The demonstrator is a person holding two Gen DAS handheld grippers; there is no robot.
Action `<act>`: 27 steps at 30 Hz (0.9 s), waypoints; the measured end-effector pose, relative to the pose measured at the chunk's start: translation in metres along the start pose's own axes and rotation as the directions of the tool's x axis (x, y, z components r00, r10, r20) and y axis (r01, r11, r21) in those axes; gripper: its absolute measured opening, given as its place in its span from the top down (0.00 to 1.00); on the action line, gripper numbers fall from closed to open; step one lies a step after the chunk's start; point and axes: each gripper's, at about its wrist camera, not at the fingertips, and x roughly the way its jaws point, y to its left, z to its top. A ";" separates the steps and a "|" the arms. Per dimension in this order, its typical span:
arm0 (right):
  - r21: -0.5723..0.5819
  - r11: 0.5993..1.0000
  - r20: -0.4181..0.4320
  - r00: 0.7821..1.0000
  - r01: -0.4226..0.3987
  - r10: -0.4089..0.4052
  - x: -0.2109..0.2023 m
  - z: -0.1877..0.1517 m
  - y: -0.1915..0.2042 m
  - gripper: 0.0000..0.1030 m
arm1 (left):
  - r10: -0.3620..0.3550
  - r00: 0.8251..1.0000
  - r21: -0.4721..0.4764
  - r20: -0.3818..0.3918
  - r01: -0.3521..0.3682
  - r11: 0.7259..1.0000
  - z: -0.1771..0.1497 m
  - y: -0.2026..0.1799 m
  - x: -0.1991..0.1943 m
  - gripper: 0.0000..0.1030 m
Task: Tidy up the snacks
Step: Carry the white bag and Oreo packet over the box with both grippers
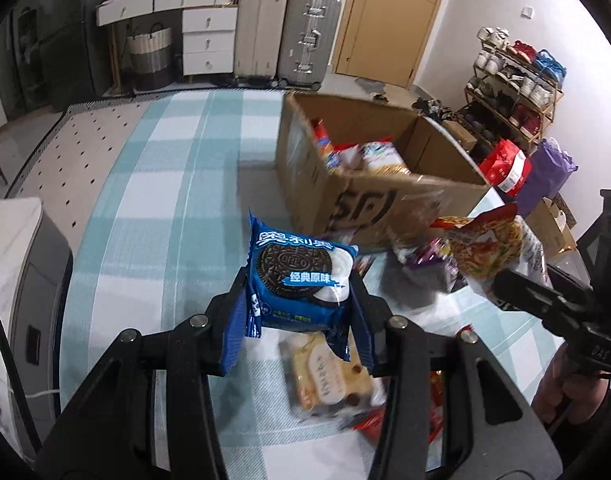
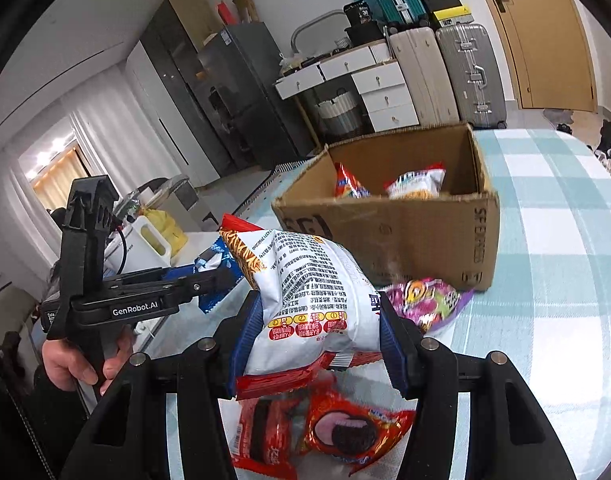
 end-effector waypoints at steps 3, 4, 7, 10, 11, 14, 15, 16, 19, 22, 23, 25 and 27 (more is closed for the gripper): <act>-0.006 1.000 0.016 1.000 -0.001 0.001 -0.004 0.010 0.000 0.46 | -0.015 1.000 0.016 0.012 0.015 1.000 0.016 -0.009 -0.002 0.59; -0.009 1.000 0.021 1.000 -0.001 0.001 -0.005 0.013 0.000 0.46 | -0.022 1.000 0.020 0.014 0.022 1.000 0.022 -0.012 -0.002 0.59; -0.016 1.000 0.032 0.999 0.003 -0.003 -0.007 0.025 0.000 0.46 | -0.034 0.999 0.035 0.023 0.033 0.999 0.036 -0.022 -0.003 0.59; -0.023 1.000 0.047 0.999 0.006 -0.005 -0.009 0.037 -0.001 0.46 | -0.042 0.999 0.050 0.030 0.041 0.998 0.052 -0.030 -0.002 0.59; -0.026 1.000 0.053 0.999 0.007 -0.006 -0.010 0.042 -0.001 0.46 | -0.044 0.999 0.055 0.031 0.043 0.998 0.058 -0.034 -0.002 0.59; -0.034 0.999 0.065 0.998 0.012 -0.009 -0.010 0.055 -0.003 0.46 | -0.049 0.998 0.068 0.032 0.046 0.997 0.073 -0.041 0.002 0.59; -0.036 0.999 0.067 0.998 0.014 -0.012 -0.010 0.059 -0.003 0.46 | -0.049 0.998 0.074 0.033 0.047 0.996 0.078 -0.044 0.004 0.59; -0.036 0.999 0.068 0.998 0.016 -0.014 -0.009 0.063 -0.005 0.46 | -0.051 0.998 0.080 0.031 0.048 0.996 0.084 -0.047 0.006 0.59; -0.032 0.999 0.071 0.997 0.018 -0.016 -0.006 0.074 -0.009 0.46 | -0.054 0.998 0.087 0.028 0.051 0.995 0.096 -0.051 0.013 0.59; -0.034 0.999 0.072 0.997 0.023 -0.021 -0.002 0.085 -0.012 0.46 | -0.058 0.998 0.085 0.015 0.057 0.995 0.109 -0.054 0.023 0.59; -0.033 0.999 0.071 0.997 0.026 -0.024 0.001 0.088 -0.014 0.46 | -0.060 0.998 0.085 0.010 0.059 0.995 0.112 -0.056 0.026 0.59; -0.033 0.999 0.070 0.997 0.031 -0.029 0.004 0.094 -0.017 0.46 | -0.058 0.998 0.088 0.009 0.057 0.994 0.118 -0.058 0.033 0.59; -0.029 0.999 0.068 0.997 0.034 -0.032 0.007 0.100 -0.021 0.46 | -0.063 0.998 0.091 0.003 0.063 0.994 0.125 -0.060 0.039 0.59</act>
